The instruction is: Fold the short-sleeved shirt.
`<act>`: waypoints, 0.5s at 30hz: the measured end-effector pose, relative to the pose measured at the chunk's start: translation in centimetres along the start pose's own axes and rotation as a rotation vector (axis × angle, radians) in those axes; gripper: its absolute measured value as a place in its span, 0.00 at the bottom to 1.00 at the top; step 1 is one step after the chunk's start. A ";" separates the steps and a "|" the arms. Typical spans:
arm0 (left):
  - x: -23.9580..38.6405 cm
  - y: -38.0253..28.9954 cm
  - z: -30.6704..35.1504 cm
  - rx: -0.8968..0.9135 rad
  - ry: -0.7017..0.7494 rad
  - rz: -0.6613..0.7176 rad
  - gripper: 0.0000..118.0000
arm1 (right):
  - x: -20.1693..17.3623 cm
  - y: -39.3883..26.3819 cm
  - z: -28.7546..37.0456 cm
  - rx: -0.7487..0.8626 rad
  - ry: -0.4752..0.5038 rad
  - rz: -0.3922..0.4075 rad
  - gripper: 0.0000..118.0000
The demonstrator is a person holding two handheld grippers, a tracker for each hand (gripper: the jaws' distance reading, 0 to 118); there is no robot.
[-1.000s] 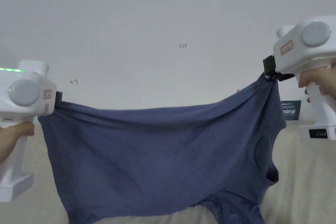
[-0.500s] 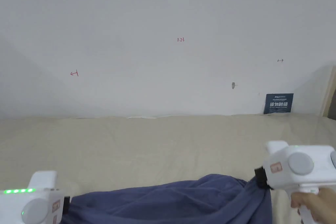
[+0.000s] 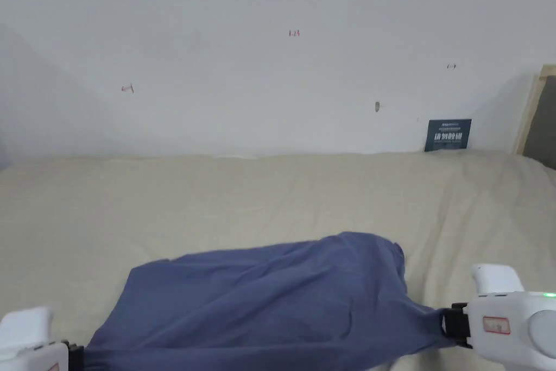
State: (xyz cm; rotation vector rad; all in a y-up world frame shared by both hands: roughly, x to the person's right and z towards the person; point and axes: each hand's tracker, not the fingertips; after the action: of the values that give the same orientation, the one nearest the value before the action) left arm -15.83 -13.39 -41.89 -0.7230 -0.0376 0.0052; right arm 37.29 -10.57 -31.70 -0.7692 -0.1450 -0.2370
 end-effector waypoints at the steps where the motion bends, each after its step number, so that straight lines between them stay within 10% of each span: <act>1: -0.3 -0.7 0.9 0.016 0.005 0.001 0.02 | 0.2 -1.1 1.1 -0.006 0.012 -0.021 0.06; 15: -3.7 -12.8 7.5 -0.052 0.063 -0.028 0.02 | 0.7 -16.5 6.5 -0.110 0.004 0.057 0.06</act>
State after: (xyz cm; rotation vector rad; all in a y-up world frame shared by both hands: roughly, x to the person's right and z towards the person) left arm -19.92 -18.07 -27.97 -0.7742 0.0122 -0.0458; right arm 33.36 -17.52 -15.89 -0.8811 -0.1064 -0.1937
